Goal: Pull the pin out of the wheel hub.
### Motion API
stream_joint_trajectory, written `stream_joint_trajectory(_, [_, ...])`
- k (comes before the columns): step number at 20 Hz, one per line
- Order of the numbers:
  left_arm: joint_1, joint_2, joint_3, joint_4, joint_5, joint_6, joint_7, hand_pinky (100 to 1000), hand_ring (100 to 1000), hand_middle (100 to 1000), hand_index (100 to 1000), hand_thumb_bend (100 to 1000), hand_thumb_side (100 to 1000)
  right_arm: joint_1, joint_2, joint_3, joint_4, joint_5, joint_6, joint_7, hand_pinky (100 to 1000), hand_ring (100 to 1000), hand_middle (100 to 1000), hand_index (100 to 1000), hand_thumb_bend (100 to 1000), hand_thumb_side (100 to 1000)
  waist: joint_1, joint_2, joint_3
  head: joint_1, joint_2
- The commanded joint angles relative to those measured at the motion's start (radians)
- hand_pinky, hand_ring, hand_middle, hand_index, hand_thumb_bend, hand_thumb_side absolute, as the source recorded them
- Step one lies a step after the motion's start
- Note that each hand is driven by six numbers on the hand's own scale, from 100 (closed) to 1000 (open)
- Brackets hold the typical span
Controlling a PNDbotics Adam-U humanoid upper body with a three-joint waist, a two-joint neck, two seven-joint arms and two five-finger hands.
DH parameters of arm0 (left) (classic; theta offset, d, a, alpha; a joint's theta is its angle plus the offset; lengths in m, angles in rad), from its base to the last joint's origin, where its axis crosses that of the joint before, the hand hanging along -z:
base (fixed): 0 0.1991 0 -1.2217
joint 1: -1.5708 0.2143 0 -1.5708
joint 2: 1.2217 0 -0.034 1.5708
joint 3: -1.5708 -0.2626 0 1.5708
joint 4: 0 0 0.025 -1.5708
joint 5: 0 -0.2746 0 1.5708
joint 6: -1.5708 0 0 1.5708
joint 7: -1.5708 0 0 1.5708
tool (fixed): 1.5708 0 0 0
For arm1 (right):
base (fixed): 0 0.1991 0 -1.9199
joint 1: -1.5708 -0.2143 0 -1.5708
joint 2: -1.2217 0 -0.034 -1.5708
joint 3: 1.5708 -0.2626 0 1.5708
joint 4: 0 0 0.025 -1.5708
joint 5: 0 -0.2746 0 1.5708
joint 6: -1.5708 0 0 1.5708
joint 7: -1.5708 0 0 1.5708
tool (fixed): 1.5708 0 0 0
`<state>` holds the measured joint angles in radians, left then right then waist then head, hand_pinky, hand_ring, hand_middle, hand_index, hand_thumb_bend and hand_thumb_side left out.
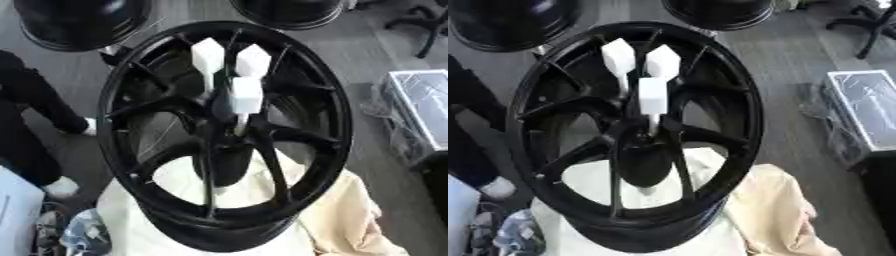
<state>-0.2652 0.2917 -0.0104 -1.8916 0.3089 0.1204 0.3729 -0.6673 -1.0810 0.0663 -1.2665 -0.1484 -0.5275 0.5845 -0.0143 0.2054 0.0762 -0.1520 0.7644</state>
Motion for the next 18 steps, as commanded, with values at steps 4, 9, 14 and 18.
stream_joint_trajectory(4, [-0.001, 0.039, 0.015, -0.005, -0.008, -0.004, 0.013, 643, 751, 768, 774, 209, 863, -0.079, 0.032, 0.051, -0.027, 0.038, -0.081, 0.140, 1000, 982, 933, 942, 100, 206, -0.005, -0.029, 0.000, 0.001, 0.006])
stream_joint_trajectory(9, [0.012, 0.051, 0.029, 0.007, -0.004, -0.005, 0.031, 642, 743, 766, 770, 208, 868, -0.123, 0.058, 0.074, -0.114, -0.018, -0.106, 0.257, 994, 977, 934, 946, 100, 214, -0.004, -0.037, -0.004, 0.007, 0.006])
stream_joint_trajectory(14, [0.018, 0.058, 0.037, 0.026, -0.003, -0.007, 0.042, 643, 736, 768, 771, 212, 878, -0.153, 0.089, 0.094, -0.191, -0.044, -0.098, 0.319, 966, 965, 928, 943, 100, 234, -0.007, -0.041, -0.010, 0.011, 0.006])
stream_joint_trajectory(18, [0.023, 0.065, 0.057, 0.051, 0.009, -0.008, 0.068, 643, 735, 767, 771, 219, 883, -0.182, 0.136, 0.131, -0.336, -0.016, -0.115, 0.322, 956, 960, 924, 941, 100, 245, -0.009, -0.045, -0.020, 0.027, 0.006])
